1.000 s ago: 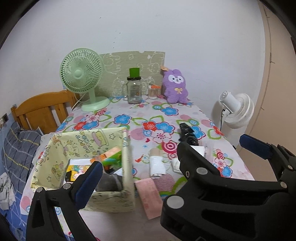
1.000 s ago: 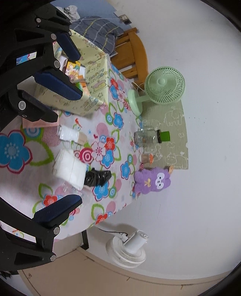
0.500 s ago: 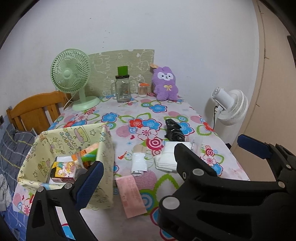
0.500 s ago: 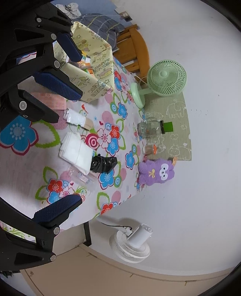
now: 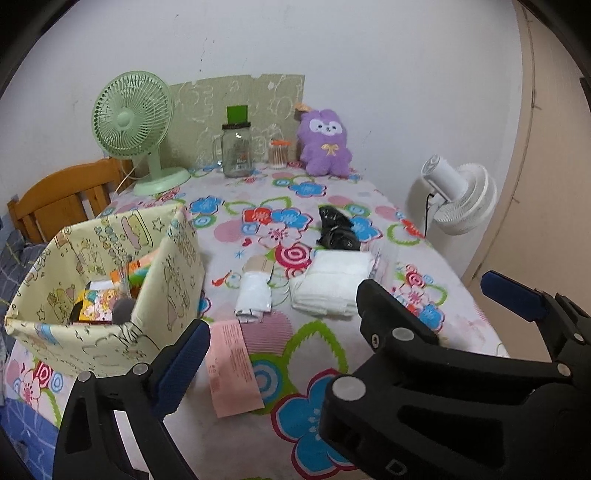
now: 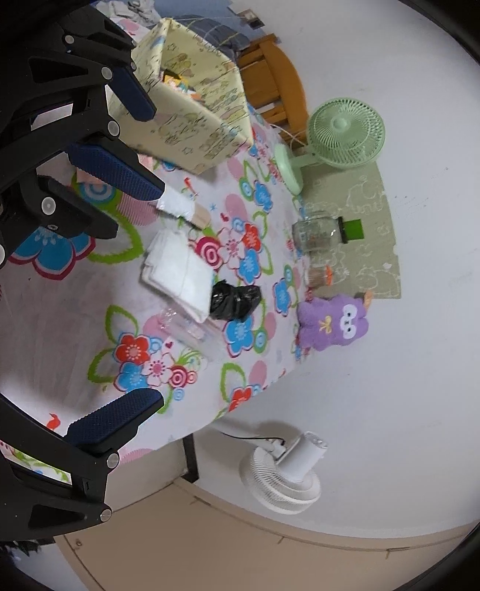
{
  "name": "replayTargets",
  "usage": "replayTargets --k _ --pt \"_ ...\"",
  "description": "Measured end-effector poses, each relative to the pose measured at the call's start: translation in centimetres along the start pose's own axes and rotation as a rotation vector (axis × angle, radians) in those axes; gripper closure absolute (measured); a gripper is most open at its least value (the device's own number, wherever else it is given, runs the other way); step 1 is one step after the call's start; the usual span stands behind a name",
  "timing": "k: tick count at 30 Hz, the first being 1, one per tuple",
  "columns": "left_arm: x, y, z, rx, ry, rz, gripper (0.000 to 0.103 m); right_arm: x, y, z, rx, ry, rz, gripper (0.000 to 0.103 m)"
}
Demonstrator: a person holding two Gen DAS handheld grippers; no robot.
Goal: Organize soft objects
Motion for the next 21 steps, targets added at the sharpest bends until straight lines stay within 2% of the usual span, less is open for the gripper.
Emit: replayTargets --k 7,9,21 --pt "1.4 0.1 1.2 -0.019 0.025 -0.011 0.007 1.3 -0.5 1.3 -0.008 0.008 0.03 0.0" --pt "1.7 0.4 1.7 -0.045 0.028 -0.02 0.008 1.7 -0.7 1.6 -0.004 0.006 0.034 0.0" --pt "4.4 2.3 5.0 -0.087 0.114 -0.102 0.016 4.1 0.1 5.2 -0.007 0.091 0.015 0.0"
Point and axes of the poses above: each gripper's, at about its wrist camera, not at the fingertips, and z roughly the way its jaws point, y to its left, x to its underside, the point moved 8 cm from there along z, roughly the way its jaws point, and after that the axes turned 12 degrees about y, right-handed, at the moved point
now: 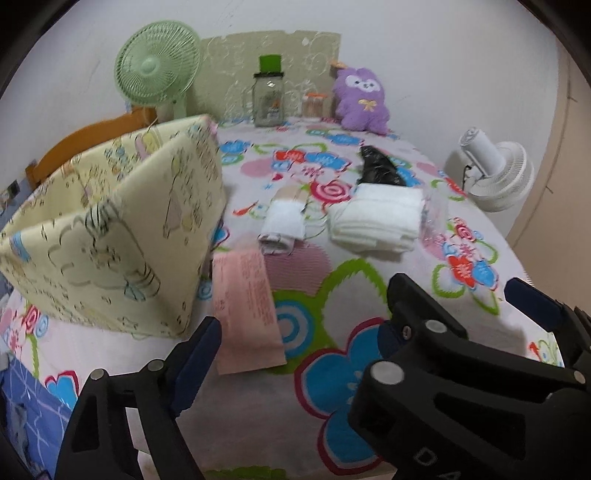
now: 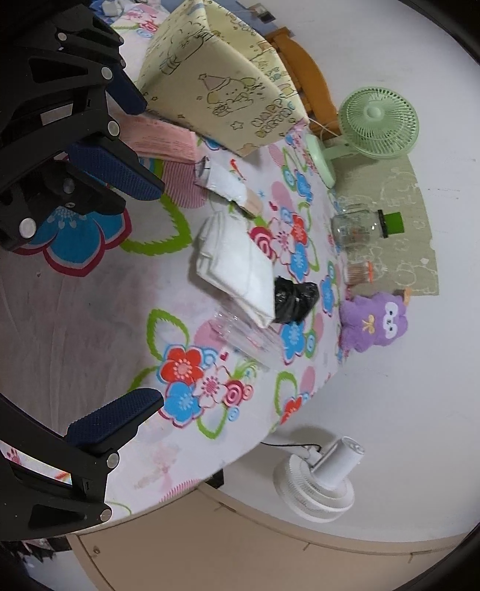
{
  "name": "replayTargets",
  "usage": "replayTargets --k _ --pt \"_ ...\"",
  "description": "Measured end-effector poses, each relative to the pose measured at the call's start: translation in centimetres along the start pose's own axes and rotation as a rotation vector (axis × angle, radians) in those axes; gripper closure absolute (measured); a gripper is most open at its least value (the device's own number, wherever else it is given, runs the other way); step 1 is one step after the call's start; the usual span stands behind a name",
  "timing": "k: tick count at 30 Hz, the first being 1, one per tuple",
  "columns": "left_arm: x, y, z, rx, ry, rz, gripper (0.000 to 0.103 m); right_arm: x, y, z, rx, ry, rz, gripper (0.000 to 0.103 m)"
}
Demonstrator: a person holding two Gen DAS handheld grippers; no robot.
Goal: Organize soft objects
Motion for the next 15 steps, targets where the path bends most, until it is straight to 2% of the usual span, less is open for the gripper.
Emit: replayTargets --k 3,7,15 --pt "0.0 0.5 0.3 -0.015 0.002 -0.017 0.017 0.1 0.2 0.5 -0.005 0.014 -0.002 0.0" --pt "0.0 1.0 0.9 -0.027 0.014 -0.038 0.023 0.0 0.4 1.1 -0.001 0.023 -0.008 0.0" --pt "-0.1 1.1 1.0 -0.053 -0.015 -0.045 0.024 0.0 0.6 2.1 -0.007 0.048 -0.013 0.0"
Point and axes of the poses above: each gripper's, at about its wrist camera, not at the fingertips, and z roughly the way its jaws point, y to its left, x to its underside, the point moved 8 cm from there along z, roughly the way its jaws point, and after that the axes turned 12 degrees about y, right-handed, at the moved point
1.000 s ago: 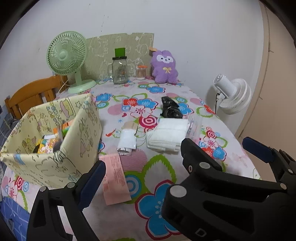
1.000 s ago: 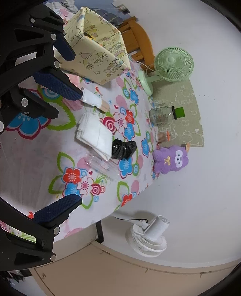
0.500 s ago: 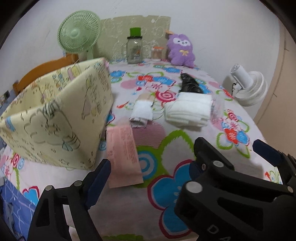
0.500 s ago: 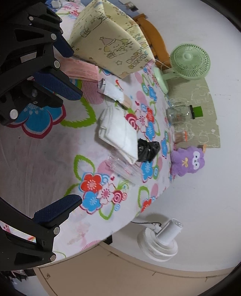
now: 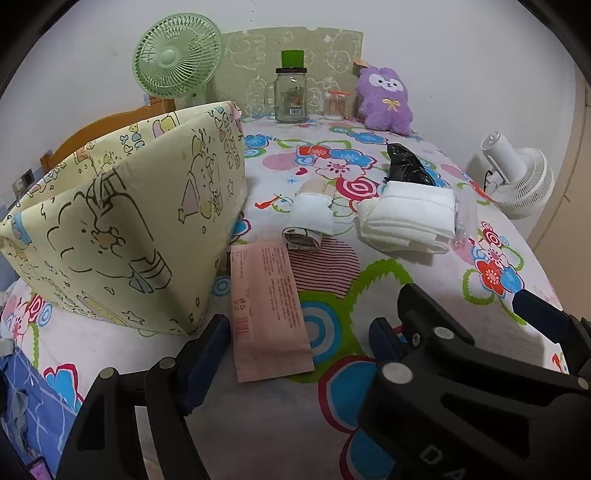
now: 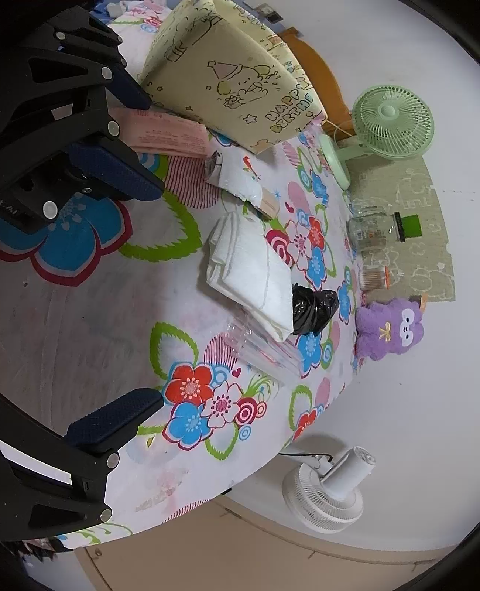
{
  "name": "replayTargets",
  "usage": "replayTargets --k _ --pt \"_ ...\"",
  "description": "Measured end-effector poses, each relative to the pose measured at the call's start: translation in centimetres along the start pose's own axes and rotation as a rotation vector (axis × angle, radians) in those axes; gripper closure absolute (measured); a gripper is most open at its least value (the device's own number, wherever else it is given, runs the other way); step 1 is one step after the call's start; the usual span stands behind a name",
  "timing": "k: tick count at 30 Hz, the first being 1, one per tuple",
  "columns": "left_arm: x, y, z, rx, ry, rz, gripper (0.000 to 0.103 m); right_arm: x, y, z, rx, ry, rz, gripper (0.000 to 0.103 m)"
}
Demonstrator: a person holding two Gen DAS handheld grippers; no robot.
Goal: Organize soft objects
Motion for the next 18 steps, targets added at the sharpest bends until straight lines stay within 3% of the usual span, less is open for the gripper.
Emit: replayTargets --k 10,18 --pt "-0.3 -1.2 -0.3 0.01 -0.023 0.035 0.049 -0.1 -0.7 0.2 0.005 -0.003 0.007 0.0" --pt "-0.7 -2.4 -0.2 -0.019 -0.041 0.059 0.061 -0.2 -2.1 0.3 0.008 -0.007 0.034 0.0"
Point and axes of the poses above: each gripper's, at about its wrist camera, not at the fingertips, and z roughly the way its jaws point, y to its left, x to its underside, the point moved 8 cm from there along z, roughly the way its jaws point, and after that the axes turned 12 degrees about y, right-handed, at the moved point
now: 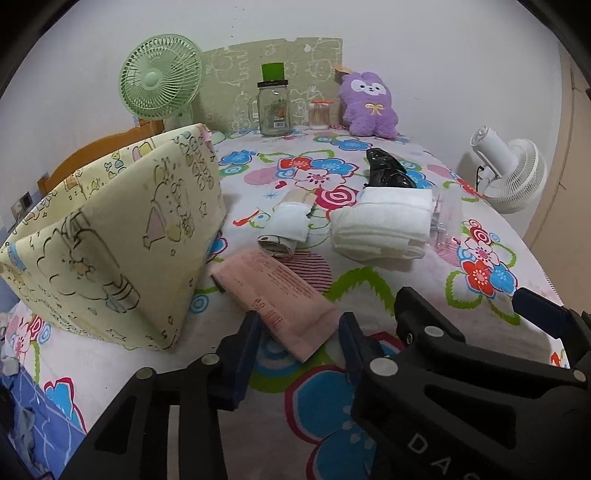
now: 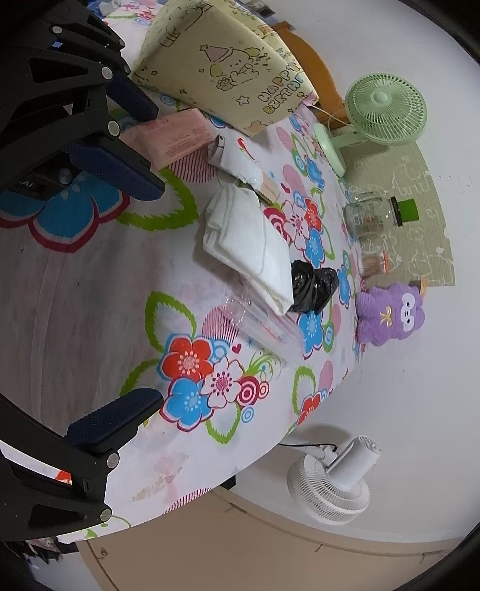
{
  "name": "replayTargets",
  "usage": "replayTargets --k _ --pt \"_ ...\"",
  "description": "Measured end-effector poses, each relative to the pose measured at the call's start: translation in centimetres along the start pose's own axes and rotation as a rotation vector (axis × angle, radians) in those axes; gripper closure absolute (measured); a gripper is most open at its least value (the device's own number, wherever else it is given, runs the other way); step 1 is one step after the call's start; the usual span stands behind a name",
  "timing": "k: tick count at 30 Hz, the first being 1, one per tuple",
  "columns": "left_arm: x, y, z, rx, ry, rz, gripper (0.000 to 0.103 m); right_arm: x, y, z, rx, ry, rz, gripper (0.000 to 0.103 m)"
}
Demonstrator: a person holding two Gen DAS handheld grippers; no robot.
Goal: Organize soft objects
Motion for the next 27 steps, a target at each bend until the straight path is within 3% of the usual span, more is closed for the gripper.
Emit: replayTargets --k 6,8,11,16,27 --pt "-0.4 -0.2 0.3 -0.02 0.024 -0.013 0.062 -0.4 -0.5 0.0 0.007 0.003 -0.009 0.0" --pt "-0.5 -0.2 0.4 -0.024 0.04 -0.03 0.058 -0.6 -0.6 -0.2 0.007 0.004 -0.015 0.0" --pt "-0.8 -0.2 0.8 -0.031 0.072 -0.051 0.042 -1.2 -0.9 -0.3 0.015 0.005 -0.022 0.0" --pt "-1.3 -0.2 1.5 -0.014 0.14 -0.11 0.029 -2.5 -1.3 -0.5 0.013 0.004 -0.032 0.0" --pt "-2.3 0.6 2.7 -0.081 0.212 -0.225 0.022 -5.1 -1.4 0.2 -0.002 0.019 -0.064 0.0"
Point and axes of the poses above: each gripper's, at about its wrist camera, not at the fingertips, and z roughly the way its jaws point, y to its left, x to its underside, the point moved 8 cm from there along z, roughly the way its jaws point, and after that the axes turned 12 degrees about y, right-handed, at the moved point
